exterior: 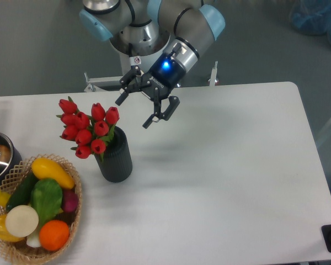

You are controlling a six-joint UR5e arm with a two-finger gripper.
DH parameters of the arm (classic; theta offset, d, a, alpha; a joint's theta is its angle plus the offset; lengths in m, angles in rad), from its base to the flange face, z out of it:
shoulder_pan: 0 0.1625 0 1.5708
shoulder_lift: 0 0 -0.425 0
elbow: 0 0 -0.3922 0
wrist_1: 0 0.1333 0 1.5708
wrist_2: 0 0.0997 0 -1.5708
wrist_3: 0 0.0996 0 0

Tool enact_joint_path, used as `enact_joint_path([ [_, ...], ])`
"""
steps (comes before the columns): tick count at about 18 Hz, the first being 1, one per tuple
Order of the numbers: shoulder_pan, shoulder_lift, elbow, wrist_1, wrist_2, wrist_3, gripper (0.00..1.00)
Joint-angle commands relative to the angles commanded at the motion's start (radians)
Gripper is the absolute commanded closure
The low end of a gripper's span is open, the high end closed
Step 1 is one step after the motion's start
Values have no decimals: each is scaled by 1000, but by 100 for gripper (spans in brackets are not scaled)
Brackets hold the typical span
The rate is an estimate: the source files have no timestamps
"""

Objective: Pick up the flowers from the vase
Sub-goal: 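Move the open gripper toward the red tulips in the black vase, then lower the gripper around the tulip stems and close it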

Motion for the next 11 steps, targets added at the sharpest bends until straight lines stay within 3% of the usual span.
enact_joint_path([
  [6,-23,-34,9,3,2,2,0],
  [11,-66,-95,38,5,6,0,0],
])
